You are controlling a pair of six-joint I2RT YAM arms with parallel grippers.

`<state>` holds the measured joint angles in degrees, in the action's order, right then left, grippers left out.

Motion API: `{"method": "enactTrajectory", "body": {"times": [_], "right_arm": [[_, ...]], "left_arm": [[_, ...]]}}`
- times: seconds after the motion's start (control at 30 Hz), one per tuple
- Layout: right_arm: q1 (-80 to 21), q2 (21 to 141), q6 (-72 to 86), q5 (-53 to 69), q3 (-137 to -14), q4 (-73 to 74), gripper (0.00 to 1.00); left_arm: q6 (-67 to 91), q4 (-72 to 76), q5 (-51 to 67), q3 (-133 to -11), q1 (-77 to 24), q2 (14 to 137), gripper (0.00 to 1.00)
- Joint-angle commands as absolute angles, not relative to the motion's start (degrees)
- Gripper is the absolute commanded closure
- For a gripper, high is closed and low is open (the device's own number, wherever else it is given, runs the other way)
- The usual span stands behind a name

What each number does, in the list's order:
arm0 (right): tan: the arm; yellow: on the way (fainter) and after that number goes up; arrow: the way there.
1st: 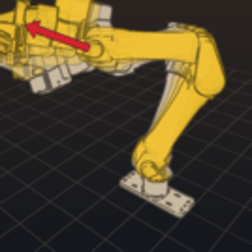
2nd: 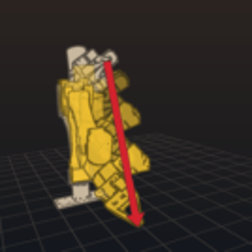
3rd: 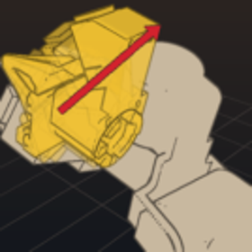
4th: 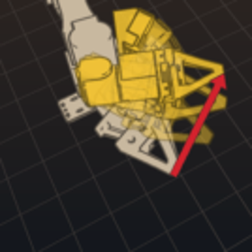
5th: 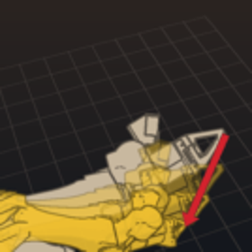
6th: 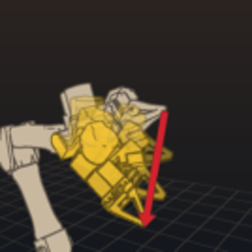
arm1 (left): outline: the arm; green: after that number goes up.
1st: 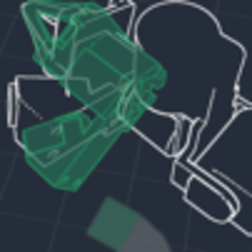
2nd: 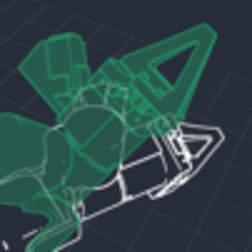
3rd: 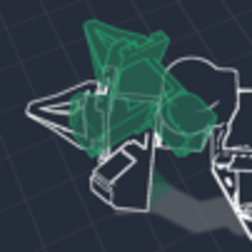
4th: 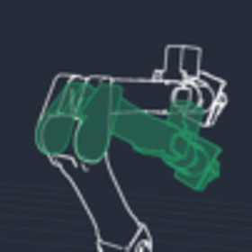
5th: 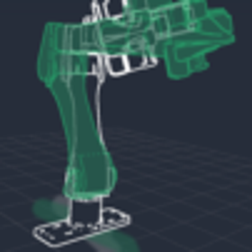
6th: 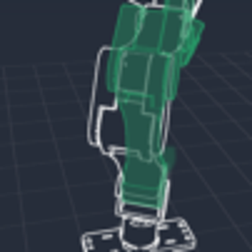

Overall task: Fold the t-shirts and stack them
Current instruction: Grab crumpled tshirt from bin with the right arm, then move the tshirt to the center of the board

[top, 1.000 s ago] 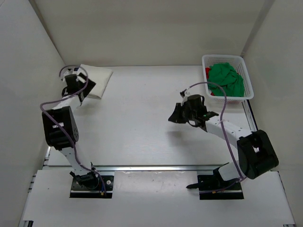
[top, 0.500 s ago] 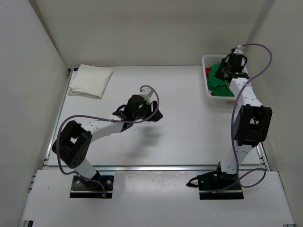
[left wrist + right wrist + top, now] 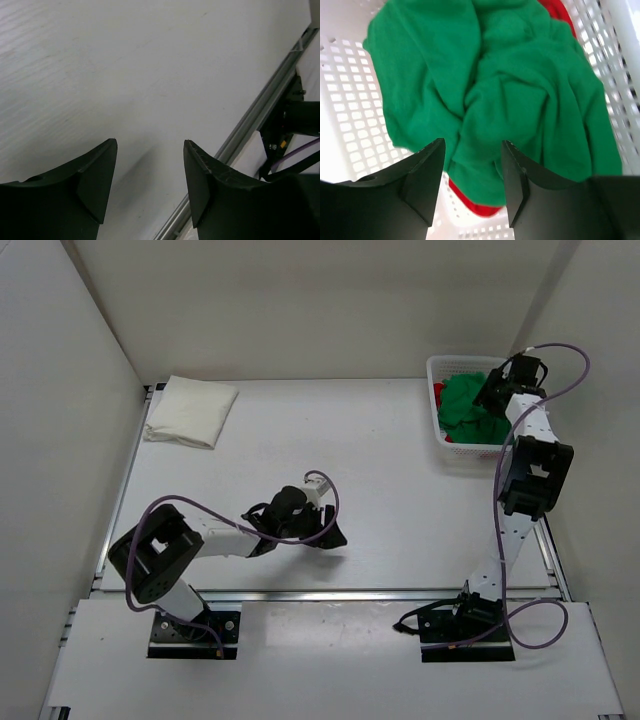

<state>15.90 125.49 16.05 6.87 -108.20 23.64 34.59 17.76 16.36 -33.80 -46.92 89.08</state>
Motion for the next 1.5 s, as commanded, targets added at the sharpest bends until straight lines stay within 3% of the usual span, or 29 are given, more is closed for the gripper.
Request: {"method": "enactTrajectory", "body": {"times": [0.0,0.17,0.27,0.33,0.37,0.67,0.83,1.0,1.17,1.3,1.47], "right_arm": [[15.2,127.3,13.9,8.4,-113.3,23.8,0.53],[13.8,133.3,12.7,6.0,-121.4,28.2,0.57],[13.7,136.6,12.7,6.0,-125.9,31.1,0.73],[13.3,136.0,12.4,5.2,-126.0,31.1,0.97],[12.9,135.6,12.1,4.3,-126.2,30.5,1.00],[10.7,116.1,12.8,3.2,-122.7,27.4,1.00],[7.0,94.4,12.8,4.9,-101.8,14.9,1.00],[-1.0,76.4,12.4,5.5,-91.8,7.7,1.00],[-17.8,70.7,8.9,3.2,-94.0,7.1,1.00],[-19.8,70.7,14.9,8.8,-91.1,5.3,1.00],[-16.4,70.7,30.9,18.6,-66.1,-10.0,1.00]], "left_arm": [[37.6,23.9,19.7,-33.7,-48.6,90.6,0.34],[37.9,23.8,17.8,-33.9,-50.1,91.4,0.35],[38.1,23.6,17.8,-33.7,-49.0,90.1,0.36],[38.0,23.0,17.3,-33.3,-48.6,89.6,0.37],[38.1,22.4,16.9,-33.3,-48.6,89.2,0.37],[37.8,20.4,17.7,-35.9,-46.9,88.3,0.38],[36.0,16.7,16.2,-38.8,-44.8,83.9,0.36],[36.9,14.2,17.6,-38.8,-38.4,79.9,0.35],[37.3,11.0,17.8,-37.7,-30.7,74.3,0.35],[41.0,12.8,22.4,-33.8,-19.7,69.7,0.33],[41.5,11.5,23.6,-29.8,-10.6,63.6,0.33]]}}
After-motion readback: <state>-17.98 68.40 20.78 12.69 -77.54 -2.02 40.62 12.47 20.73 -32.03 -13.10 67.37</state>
